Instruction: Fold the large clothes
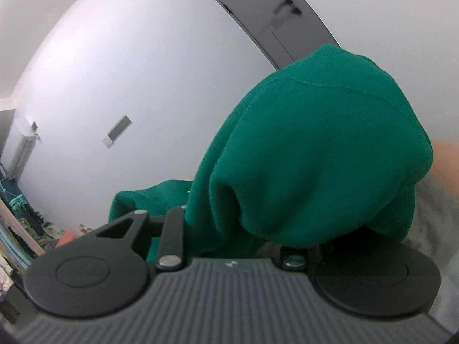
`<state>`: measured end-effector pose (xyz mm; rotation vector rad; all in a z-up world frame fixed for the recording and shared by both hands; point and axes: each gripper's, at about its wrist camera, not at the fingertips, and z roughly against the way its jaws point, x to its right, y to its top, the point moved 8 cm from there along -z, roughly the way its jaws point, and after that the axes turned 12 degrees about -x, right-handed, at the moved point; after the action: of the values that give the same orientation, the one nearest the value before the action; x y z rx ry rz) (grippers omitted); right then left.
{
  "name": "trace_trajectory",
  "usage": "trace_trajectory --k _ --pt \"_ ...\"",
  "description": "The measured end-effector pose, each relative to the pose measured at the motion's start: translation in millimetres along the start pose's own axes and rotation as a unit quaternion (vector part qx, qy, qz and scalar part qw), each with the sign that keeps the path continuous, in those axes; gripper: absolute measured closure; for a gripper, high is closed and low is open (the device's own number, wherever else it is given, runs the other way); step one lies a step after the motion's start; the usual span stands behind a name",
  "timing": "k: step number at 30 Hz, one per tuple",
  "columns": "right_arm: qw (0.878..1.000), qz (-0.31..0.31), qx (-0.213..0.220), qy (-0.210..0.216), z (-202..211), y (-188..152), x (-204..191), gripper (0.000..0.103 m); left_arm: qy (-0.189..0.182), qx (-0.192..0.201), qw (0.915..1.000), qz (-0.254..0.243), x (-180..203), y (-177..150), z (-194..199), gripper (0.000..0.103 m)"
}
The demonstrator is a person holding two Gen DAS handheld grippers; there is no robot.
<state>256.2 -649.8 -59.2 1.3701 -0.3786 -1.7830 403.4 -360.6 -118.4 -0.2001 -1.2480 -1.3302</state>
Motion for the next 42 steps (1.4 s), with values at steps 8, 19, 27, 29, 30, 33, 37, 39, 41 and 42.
trace_trajectory --k 8,19,27,29,30,33,37,39,41,42 --pt "1.0 0.004 -0.01 -0.001 -26.3 -54.6 31.8 0.068 0.008 -0.012 0.999 -0.043 -32.8 -14.7 -25.2 0.066" --pt "0.998 -0.056 -0.027 -0.006 -31.4 -91.8 46.8 0.063 0.033 -0.034 0.9979 -0.044 -57.7 -15.5 -26.1 0.055" --pt "0.994 -0.098 -0.045 -0.036 -4.2 -99.4 35.4 0.043 0.065 -0.061 0.9933 -0.074 -38.9 -54.1 24.2 0.03" --pt "0.995 -0.087 -0.042 -0.042 13.2 -105.4 25.1 0.043 0.082 -0.062 0.9904 -0.092 -31.9 -63.2 45.9 0.03" --pt "0.995 -0.084 -0.043 -0.044 19.7 -106.9 19.1 0.043 0.084 -0.059 0.9896 -0.101 -26.6 -66.3 57.1 0.03" --pt "0.996 -0.053 -0.047 -0.055 38.5 -111.0 -0.8 0.043 0.091 -0.041 0.9857 -0.136 -2.2 -67.3 94.0 0.03" --pt "0.998 0.001 -0.028 -0.057 73.2 -106.1 -43.9 0.043 0.087 -0.021 0.9785 -0.186 48.4 -70.8 140.5 0.03" --pt "0.999 0.017 -0.013 -0.05 93.3 -101.8 -64.7 0.043 0.09 -0.011 0.9734 -0.211 75.0 -72.3 165.5 0.03" --pt "0.998 0.037 0.004 -0.04 117.1 -98.5 -88.7 0.043 0.084 -0.004 0.9688 -0.233 100.4 -75.8 190.3 0.03" --pt "0.998 0.049 0.011 -0.036 126.2 -96.1 -102.5 0.043 0.082 -0.002 0.9665 -0.243 111.2 -78.0 202.0 0.03"
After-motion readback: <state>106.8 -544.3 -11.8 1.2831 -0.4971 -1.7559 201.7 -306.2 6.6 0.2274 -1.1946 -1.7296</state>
